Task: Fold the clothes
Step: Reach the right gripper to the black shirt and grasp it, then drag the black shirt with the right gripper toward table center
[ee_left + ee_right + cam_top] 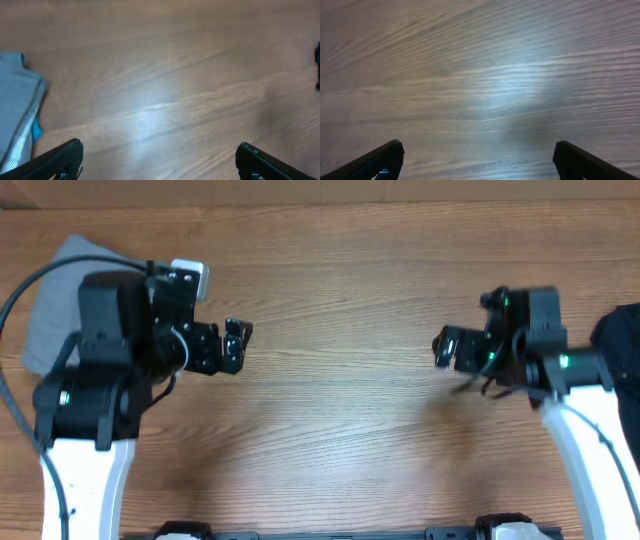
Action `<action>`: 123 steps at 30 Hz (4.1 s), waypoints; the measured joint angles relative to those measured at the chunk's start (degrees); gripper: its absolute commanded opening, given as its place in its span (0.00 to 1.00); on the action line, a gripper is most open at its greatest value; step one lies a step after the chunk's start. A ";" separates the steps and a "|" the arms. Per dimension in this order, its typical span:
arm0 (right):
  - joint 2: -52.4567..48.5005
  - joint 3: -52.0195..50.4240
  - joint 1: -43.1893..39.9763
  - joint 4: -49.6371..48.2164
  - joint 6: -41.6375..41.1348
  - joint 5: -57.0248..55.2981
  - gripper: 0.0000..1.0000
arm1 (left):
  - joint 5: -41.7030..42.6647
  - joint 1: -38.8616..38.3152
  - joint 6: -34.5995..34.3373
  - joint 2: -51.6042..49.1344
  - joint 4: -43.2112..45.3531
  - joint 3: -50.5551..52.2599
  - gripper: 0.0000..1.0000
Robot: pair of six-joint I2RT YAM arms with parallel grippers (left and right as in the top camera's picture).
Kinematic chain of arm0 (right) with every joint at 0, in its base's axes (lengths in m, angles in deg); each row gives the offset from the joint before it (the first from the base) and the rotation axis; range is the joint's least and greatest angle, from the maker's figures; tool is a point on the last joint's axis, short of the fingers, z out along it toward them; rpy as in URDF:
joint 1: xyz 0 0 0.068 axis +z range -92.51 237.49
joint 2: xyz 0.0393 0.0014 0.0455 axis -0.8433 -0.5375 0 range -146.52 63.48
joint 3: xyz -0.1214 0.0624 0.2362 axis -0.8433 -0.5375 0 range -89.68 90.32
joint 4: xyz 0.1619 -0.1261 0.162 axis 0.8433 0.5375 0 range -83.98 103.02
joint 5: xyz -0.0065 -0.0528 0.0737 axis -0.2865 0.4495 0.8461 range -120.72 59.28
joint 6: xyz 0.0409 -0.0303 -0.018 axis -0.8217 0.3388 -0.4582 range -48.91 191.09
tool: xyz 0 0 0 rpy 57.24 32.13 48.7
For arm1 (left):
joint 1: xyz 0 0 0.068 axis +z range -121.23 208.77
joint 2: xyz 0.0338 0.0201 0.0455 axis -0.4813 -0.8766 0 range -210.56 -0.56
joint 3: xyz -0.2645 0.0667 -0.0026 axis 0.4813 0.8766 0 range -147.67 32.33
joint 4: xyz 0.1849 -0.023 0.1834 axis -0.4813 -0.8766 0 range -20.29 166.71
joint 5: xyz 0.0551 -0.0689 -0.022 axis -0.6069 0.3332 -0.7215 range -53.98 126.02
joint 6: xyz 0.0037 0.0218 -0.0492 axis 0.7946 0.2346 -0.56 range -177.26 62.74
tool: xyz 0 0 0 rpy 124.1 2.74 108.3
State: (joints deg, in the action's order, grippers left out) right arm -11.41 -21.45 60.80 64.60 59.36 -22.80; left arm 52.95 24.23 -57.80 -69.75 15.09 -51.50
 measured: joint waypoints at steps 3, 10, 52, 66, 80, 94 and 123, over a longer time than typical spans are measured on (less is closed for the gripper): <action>-6.69 6.01 -5.88 1.05 -0.72 0.50 1.00 | 0.07 0.00 0.00 -2.34 -1.36 -0.20 1.00; -16.17 15.30 -23.10 -4.61 -1.07 7.34 1.00 | 0.28 0.00 0.00 -3.52 -3.17 -0.22 1.00; -46.31 18.01 -41.42 -10.34 -15.32 -12.98 0.44 | 0.31 0.00 -0.66 -6.80 -2.75 -0.22 1.00; -42.27 22.29 -40.50 -4.81 -11.82 -1.05 0.04 | 0.46 0.00 -0.68 -7.45 -4.74 -0.22 1.00; -22.10 24.87 -7.96 0.35 -8.17 7.67 0.04 | 0.26 0.00 -0.83 -7.45 -9.07 -0.24 1.00; -22.53 24.87 24.61 -2.99 -7.93 2.19 0.54 | -8.92 0.00 -0.83 -7.41 -15.65 -6.03 1.00; -45.70 24.87 -9.51 -9.18 -5.29 1.64 0.48 | -5.92 0.00 -0.83 -7.34 -14.88 -6.32 1.00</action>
State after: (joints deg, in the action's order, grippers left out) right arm -57.12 3.42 51.29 55.42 54.07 -21.16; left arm 47.03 24.23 -58.63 -77.10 0.20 -57.82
